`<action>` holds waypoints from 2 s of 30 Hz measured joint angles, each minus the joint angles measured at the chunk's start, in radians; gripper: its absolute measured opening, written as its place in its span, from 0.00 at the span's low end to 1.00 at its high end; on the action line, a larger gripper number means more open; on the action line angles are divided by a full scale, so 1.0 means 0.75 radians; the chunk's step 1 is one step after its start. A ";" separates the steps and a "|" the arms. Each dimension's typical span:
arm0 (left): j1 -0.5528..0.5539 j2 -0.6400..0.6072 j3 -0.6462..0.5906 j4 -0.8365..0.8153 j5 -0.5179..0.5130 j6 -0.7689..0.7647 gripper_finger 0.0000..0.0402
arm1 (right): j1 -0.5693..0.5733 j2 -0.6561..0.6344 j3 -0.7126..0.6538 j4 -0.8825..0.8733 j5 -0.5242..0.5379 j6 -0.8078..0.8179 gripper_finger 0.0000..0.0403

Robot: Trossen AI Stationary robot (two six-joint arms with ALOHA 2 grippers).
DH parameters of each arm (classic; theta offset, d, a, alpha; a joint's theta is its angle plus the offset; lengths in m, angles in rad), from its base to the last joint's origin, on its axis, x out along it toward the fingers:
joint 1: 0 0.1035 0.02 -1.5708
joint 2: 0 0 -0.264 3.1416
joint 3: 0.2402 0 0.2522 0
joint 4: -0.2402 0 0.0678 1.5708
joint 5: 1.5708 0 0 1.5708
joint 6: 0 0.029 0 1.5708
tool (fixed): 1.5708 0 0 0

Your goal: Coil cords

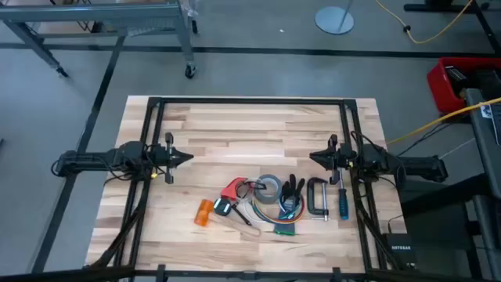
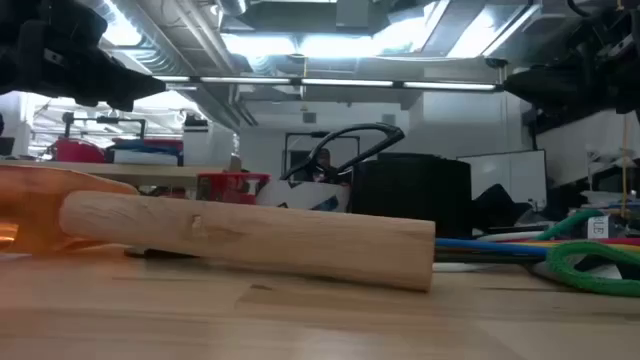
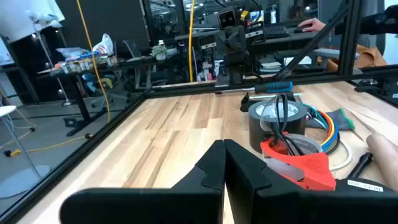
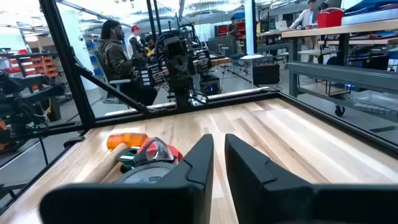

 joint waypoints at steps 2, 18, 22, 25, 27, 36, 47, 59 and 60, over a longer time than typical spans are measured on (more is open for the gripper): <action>0.000 0.000 0.000 0.000 0.000 0.000 0.00 | 0.000 0.000 0.000 0.000 0.000 0.000 0.12; 0.000 0.000 0.000 0.000 0.000 0.000 0.00 | 0.000 0.000 0.000 0.000 0.000 0.000 0.12; 0.000 0.000 0.000 0.000 0.000 0.000 0.00 | 0.000 0.000 0.000 0.000 0.000 0.000 0.12; 0.000 0.000 0.000 0.000 0.000 0.000 0.00 | 0.000 0.000 0.000 -0.001 0.000 0.000 0.12; 0.000 0.000 0.000 0.000 0.000 0.000 0.00 | 0.000 0.000 0.000 -0.001 0.000 0.000 0.12; 0.000 0.000 0.000 0.000 0.000 0.000 0.00 | 0.000 0.000 0.000 -0.001 0.000 0.000 0.12; 0.000 -0.001 -0.003 0.020 0.000 0.285 0.00 | 0.000 0.000 0.000 0.002 0.058 -0.003 0.12; 0.000 -0.002 -0.003 0.444 0.003 -0.281 0.00 | 0.000 -0.001 0.001 0.080 0.071 0.010 0.12; 0.000 -0.002 -0.003 0.450 0.005 -0.316 0.00 | 0.000 -0.001 0.001 0.098 0.073 0.011 0.12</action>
